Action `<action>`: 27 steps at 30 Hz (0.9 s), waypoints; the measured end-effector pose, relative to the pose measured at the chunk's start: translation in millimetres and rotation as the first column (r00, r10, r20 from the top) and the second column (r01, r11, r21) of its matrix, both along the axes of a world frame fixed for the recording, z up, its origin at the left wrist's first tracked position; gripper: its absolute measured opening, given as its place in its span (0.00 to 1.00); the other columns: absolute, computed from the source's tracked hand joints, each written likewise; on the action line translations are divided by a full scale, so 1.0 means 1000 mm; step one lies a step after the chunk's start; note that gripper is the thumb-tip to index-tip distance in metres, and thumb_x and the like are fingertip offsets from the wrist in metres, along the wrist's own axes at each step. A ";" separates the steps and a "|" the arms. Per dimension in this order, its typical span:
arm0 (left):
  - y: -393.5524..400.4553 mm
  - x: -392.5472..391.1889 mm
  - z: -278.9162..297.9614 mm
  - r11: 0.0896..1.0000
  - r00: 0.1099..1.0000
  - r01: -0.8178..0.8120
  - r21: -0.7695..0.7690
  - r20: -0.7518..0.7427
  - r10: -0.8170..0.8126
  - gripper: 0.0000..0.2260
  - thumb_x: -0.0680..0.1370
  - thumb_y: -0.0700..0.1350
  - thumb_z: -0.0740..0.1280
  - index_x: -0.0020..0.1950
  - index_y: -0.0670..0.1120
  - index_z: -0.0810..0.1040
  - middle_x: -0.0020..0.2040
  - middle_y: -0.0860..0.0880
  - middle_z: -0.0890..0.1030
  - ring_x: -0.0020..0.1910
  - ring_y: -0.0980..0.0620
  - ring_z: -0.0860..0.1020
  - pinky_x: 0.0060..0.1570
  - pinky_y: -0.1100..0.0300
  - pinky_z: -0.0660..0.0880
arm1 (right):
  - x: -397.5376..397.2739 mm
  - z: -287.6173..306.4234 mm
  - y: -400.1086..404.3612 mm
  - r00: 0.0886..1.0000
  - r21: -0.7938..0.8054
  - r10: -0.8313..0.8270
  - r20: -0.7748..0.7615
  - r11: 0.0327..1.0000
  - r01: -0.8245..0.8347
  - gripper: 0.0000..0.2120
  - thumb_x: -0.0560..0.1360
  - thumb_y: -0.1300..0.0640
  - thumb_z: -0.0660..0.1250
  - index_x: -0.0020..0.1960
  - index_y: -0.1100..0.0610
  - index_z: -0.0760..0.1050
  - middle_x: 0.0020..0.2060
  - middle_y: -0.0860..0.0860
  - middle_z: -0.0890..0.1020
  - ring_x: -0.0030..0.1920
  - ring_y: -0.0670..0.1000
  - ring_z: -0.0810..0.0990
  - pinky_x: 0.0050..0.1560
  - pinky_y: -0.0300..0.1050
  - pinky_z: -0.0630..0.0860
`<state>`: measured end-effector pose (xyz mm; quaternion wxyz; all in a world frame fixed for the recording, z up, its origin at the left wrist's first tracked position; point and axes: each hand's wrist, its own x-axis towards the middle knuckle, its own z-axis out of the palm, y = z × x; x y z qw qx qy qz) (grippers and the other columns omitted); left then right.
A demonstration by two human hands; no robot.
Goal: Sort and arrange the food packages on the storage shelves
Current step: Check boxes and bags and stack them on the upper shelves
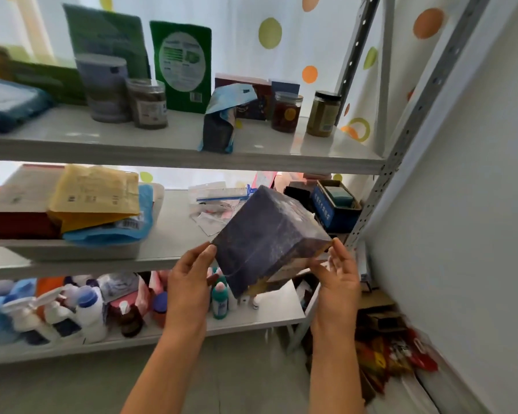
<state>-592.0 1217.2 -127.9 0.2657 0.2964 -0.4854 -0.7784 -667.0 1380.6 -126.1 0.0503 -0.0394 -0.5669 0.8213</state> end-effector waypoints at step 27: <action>-0.021 0.044 0.005 0.999 0.996 0.036 0.017 -0.079 -0.035 0.17 0.80 0.59 0.62 0.61 0.50 0.79 0.61 0.49 0.79 0.55 0.49 0.79 0.59 0.47 0.76 | 0.051 0.018 -0.014 1.000 -0.058 0.001 -0.010 0.998 -0.002 0.11 0.81 0.56 0.65 0.60 0.47 0.82 0.51 0.35 0.85 0.61 0.40 0.77 0.68 0.47 0.71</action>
